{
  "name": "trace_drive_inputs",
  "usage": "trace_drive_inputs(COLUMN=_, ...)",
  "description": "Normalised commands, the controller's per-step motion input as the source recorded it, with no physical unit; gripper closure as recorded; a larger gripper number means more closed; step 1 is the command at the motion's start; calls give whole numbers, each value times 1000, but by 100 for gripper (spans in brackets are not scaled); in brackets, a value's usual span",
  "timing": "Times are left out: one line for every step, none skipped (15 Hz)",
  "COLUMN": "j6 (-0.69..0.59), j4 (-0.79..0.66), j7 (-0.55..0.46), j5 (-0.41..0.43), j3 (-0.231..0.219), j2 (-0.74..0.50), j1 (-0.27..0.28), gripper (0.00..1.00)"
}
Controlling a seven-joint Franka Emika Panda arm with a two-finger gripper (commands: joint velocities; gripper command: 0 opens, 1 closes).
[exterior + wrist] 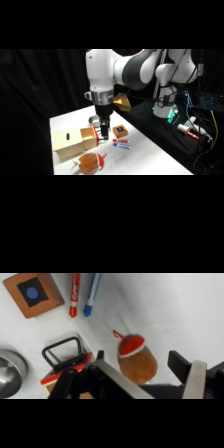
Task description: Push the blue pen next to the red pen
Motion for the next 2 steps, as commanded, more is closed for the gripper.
trace_drive_inputs(j6=-429, j4=237, j7=-371, j5=90, j3=93, j2=-141, j1=-186, gripper=0)
trace_drive_inputs(j6=-347, j4=249, j7=-354, j5=101, j3=92, j2=-87, j1=-180, gripper=0)
